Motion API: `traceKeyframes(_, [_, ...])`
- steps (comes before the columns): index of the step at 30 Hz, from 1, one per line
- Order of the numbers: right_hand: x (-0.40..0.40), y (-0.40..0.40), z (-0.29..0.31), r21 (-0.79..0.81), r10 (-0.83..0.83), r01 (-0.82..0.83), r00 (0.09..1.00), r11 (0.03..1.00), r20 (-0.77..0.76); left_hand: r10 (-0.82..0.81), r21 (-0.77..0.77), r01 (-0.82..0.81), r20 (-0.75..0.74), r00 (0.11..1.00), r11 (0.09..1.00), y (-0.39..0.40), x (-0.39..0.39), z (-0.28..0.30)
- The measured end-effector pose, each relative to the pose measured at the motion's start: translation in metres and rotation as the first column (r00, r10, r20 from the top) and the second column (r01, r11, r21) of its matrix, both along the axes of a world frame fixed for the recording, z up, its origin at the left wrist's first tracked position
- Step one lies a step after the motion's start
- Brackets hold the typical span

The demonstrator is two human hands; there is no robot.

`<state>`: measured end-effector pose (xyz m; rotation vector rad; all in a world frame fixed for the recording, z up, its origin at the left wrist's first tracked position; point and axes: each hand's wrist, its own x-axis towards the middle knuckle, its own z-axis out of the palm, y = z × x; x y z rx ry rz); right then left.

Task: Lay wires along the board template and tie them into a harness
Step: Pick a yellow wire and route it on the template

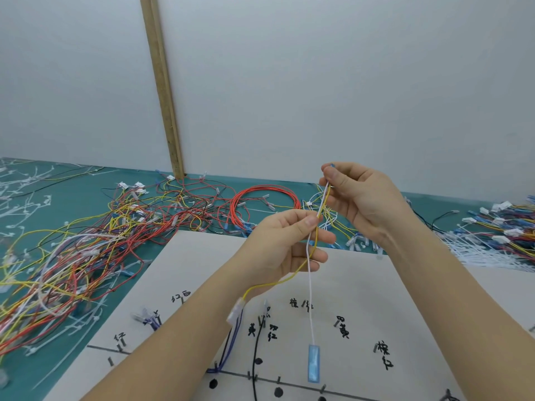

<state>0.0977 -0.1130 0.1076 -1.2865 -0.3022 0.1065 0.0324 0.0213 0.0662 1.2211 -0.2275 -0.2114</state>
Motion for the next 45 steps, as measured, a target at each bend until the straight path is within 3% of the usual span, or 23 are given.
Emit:
traceKeyframes(9, [-0.004,-0.005,0.006,0.039,0.238,-0.237,0.971,0.971,-0.026,-0.015,-0.066,0.013,-0.035,0.999,0.998,0.006,-0.010,0.013])
traceKeyframes(15, [-0.009,0.005,0.004,0.015,0.259,-0.258,0.965,0.966,-0.032,0.122,0.098,-0.129,0.072,0.990,0.987,0.010,-0.018,0.012])
traceKeyframes(23, [-0.029,0.018,0.012,-0.023,0.251,-0.251,0.968,0.968,0.019,0.155,0.179,-0.160,0.044,0.987,0.971,0.022,-0.048,0.019])
traceKeyframes(31, [-0.043,0.052,-0.006,-0.164,0.324,-0.323,0.946,0.932,-0.025,0.235,0.071,-0.227,-0.139,0.962,0.971,0.049,-0.108,0.000])
traceKeyframes(38, [-0.036,0.054,-0.019,-0.135,0.561,-0.597,0.795,0.791,-0.229,0.405,0.068,-0.404,-0.291,0.867,0.912,0.065,-0.126,-0.023])
traceKeyframes(42, [-0.036,0.073,-0.036,-0.408,0.442,-0.481,0.876,0.776,-0.194,0.538,0.239,-0.490,-0.211,0.816,0.838,0.057,-0.123,-0.033])
traceKeyframes(45, [-0.039,0.092,-0.049,-0.616,0.416,-0.390,0.903,0.684,-0.110,0.601,0.458,-0.517,-0.047,0.798,0.723,0.053,-0.120,-0.043])
